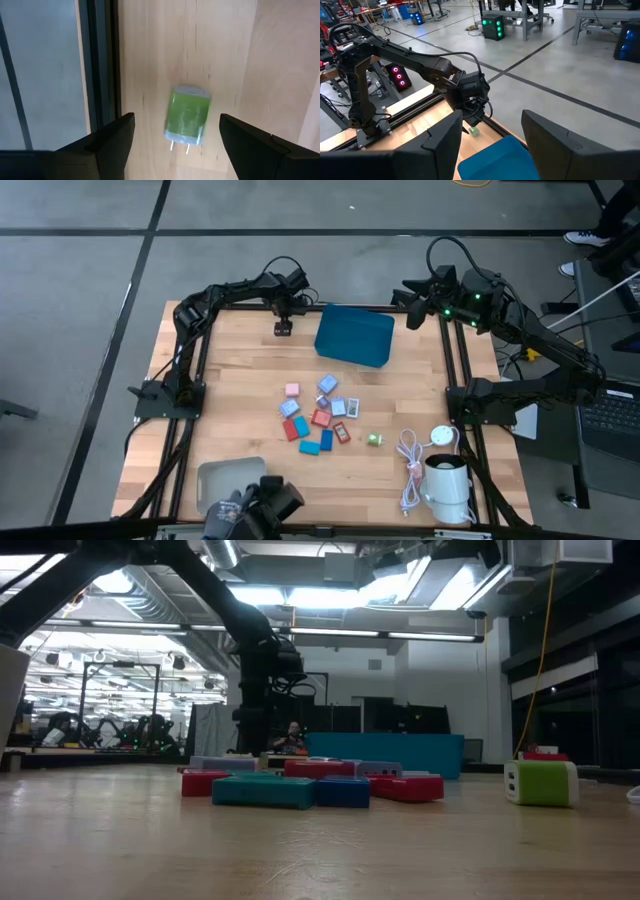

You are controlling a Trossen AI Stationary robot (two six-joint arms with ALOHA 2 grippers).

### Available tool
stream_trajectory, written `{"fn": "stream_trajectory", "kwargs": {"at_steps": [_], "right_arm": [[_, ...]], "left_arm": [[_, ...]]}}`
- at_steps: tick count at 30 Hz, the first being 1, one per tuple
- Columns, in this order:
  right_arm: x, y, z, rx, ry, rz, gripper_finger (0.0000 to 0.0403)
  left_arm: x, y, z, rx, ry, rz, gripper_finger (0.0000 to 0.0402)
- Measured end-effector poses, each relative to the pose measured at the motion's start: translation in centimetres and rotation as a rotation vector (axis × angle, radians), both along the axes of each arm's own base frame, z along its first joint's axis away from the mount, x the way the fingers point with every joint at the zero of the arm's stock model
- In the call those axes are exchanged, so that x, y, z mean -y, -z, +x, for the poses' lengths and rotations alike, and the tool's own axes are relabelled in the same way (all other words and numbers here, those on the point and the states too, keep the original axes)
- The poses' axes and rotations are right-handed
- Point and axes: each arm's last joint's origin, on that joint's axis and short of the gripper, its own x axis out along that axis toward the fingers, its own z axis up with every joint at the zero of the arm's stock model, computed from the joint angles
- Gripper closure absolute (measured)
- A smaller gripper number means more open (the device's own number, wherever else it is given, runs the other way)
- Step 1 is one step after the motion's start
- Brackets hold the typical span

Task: Pick & Place Office items
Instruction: Put the top green charger adapter into the blue bin

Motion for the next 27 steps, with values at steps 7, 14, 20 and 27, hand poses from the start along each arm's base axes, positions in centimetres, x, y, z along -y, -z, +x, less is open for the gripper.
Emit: {"fn": "stream_trajectory", "kwargs": {"at_steps": [7,14,20,27], "right_arm": [[0.2,0.0,-0.1,-0.007,0.006,-0.011,0.0192],[0.7,0.0,-0.3,-0.009,0.012,-0.011,0.0192],[1.0,0.0,-0.5,-0.013,-0.016,-0.015,0.0192],[0.9,0.0,-0.5,-0.009,-0.042,-0.009,0.0192]], "left_arm": [[1.2,-0.6,0.8,0.009,-0.01,0.003,0.0116],[1.6,-0.5,0.5,-0.011,-0.074,-0.049,0.0116],[1.5,-0.4,0.2,-0.027,-0.078,-0.053,0.012],[1.6,-0.4,0.3,-0.027,-0.046,-0.047,0.0148]]}}
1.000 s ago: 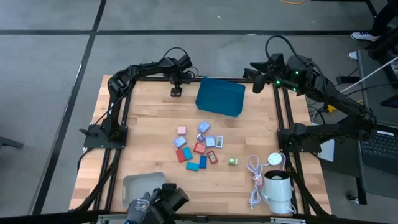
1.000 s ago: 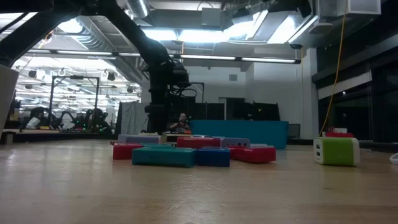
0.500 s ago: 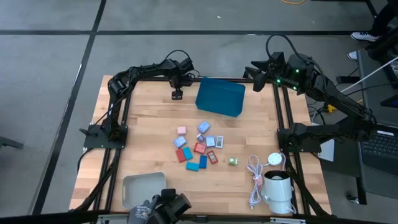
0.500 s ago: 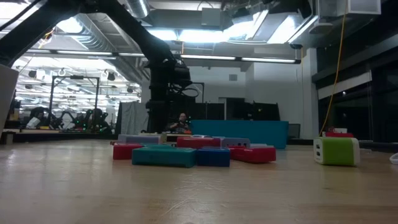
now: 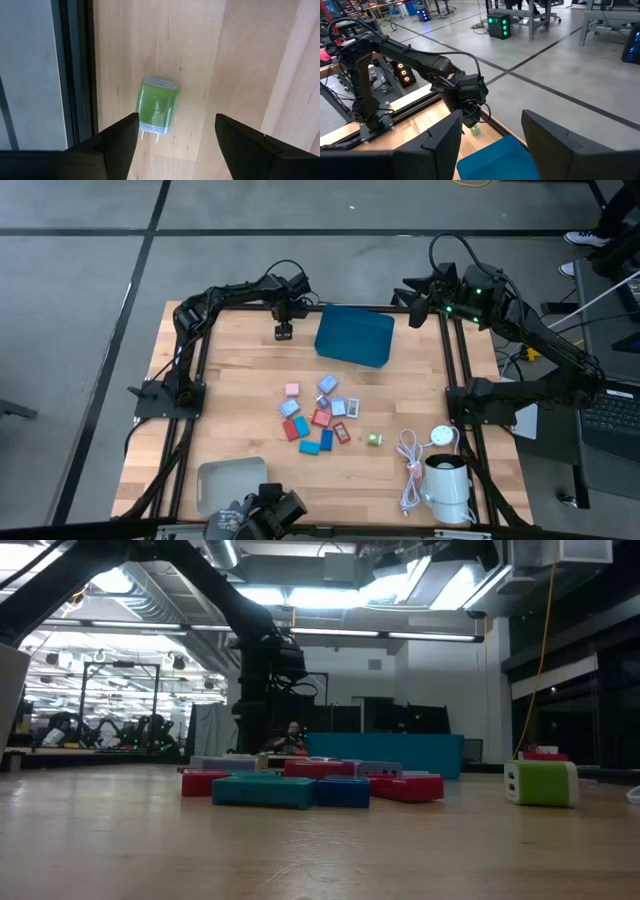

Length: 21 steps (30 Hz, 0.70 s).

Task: Pick & Place Office items
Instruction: Put the top green charger adapter into the blue bin

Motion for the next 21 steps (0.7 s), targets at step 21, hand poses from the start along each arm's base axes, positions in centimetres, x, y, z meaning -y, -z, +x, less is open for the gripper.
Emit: {"fn": "stream_trajectory", "kwargs": {"at_steps": [21], "right_arm": [[0.4,0.0,-0.2,0.006,-0.026,0.013,0.0192]], "left_arm": [[0.8,-1.9,2.0,0.064,-0.062,-0.011,0.016]]}}
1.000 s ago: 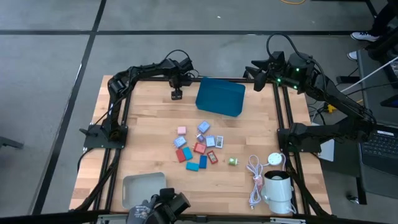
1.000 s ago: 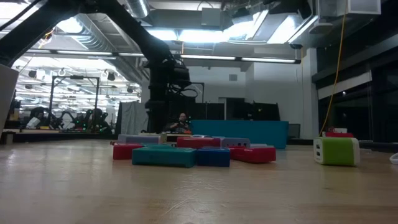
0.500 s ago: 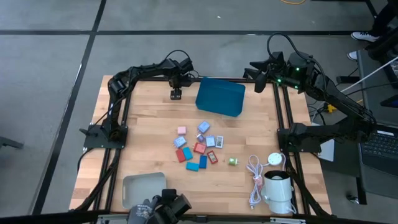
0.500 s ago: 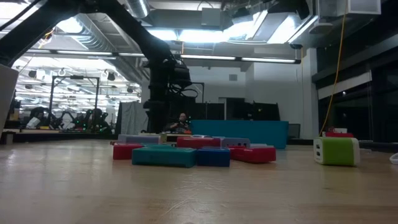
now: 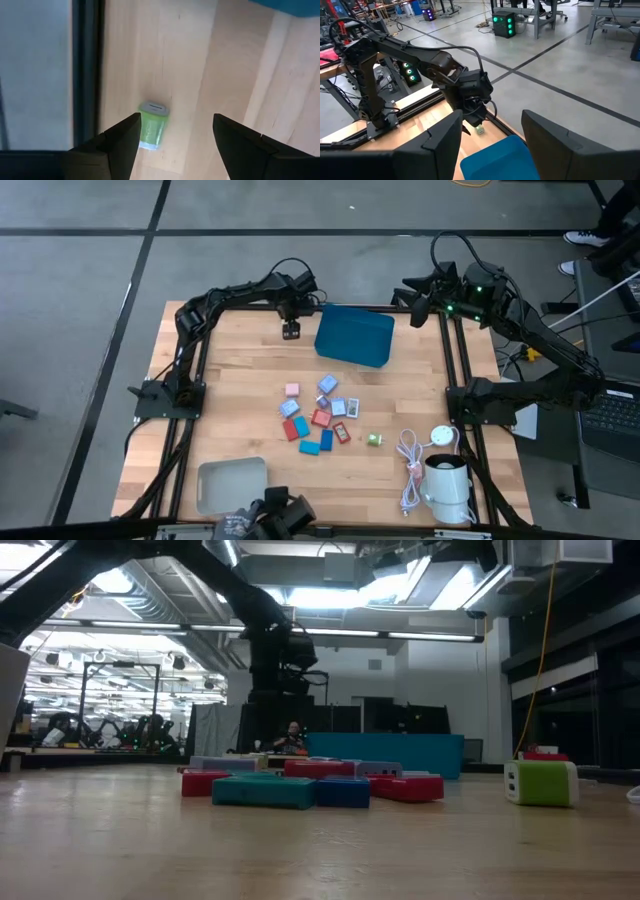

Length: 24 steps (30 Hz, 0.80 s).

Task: Pick & Place Office items
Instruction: Put the top green charger adapter into the blue bin

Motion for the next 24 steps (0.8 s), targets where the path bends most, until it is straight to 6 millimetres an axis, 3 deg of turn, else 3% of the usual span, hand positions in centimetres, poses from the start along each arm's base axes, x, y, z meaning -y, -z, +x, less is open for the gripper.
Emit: {"fn": "stream_trajectory", "kwargs": {"at_steps": [9,13,19,24], "right_arm": [[-0.1,0.0,0.0,-0.003,-0.023,-0.004,0.0192],[-0.1,0.0,0.0,-0.007,-0.034,-0.011,0.0192],[-0.1,0.0,0.1,-0.011,-0.053,-0.018,0.0192],[0.0,0.0,0.0,-0.021,-0.054,-0.037,0.0192]], "left_arm": [[-0.1,1.9,0.0,-0.106,-0.031,0.004,0.0163],[-0.3,1.5,0.0,-0.149,-0.005,0.065,0.0169],[-0.6,-1.1,0.4,-0.104,0.003,0.137,0.0177],[-1.4,-0.1,0.4,-0.127,-0.009,0.123,0.0178]]}}
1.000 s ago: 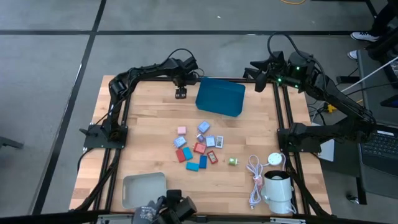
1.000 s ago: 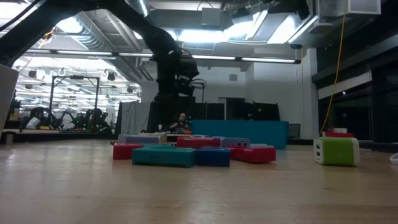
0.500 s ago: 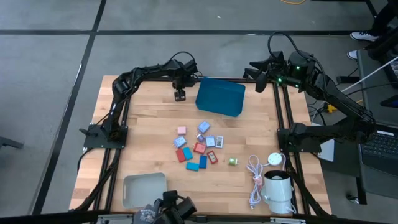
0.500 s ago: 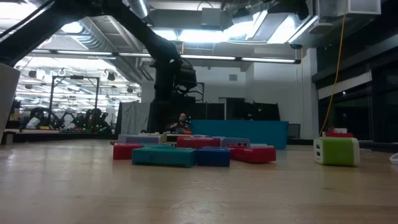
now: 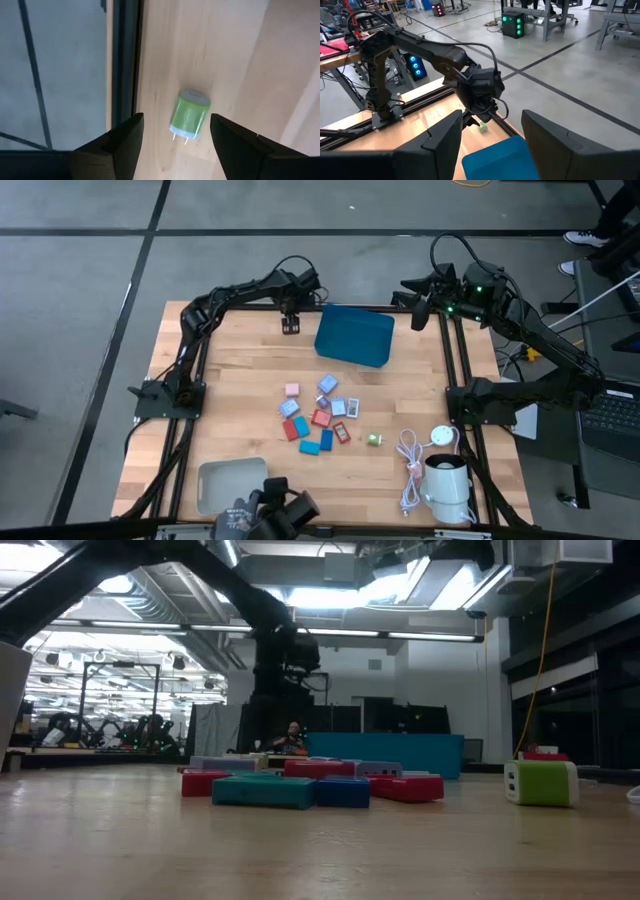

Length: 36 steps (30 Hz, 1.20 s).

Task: Pick & Place Office items
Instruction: Put the top green charger adapter into the blue bin

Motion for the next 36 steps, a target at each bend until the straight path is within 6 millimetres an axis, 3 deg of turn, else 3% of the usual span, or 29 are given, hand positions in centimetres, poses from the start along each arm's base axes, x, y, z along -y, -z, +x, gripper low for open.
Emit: {"fn": "stream_trajectory", "kwargs": {"at_steps": [9,24,28,32,36], "right_arm": [[0.6,0.0,-0.3,0.005,-0.008,0.009,0.0192],[1.2,0.0,-0.7,-0.001,0.002,-0.002,0.0192],[1.2,0.0,-0.7,-0.001,0.002,-0.002,0.0192],[1.2,0.0,-0.7,-0.002,0.002,-0.005,0.0192],[1.2,0.0,-0.8,-0.002,0.002,-0.005,0.0192]], "left_arm": [[-0.4,2.6,0.3,-0.074,-0.011,-0.017,0.0208],[0.0,2.7,-0.2,-0.099,-0.042,-0.078,0.0232],[0.5,2.3,-0.4,-0.078,-0.092,-0.182,0.0252],[1.4,2.1,0.1,0.049,-0.173,-0.354,0.0272],[2.5,1.8,1.2,0.069,-0.156,-0.387,0.0281]]}}
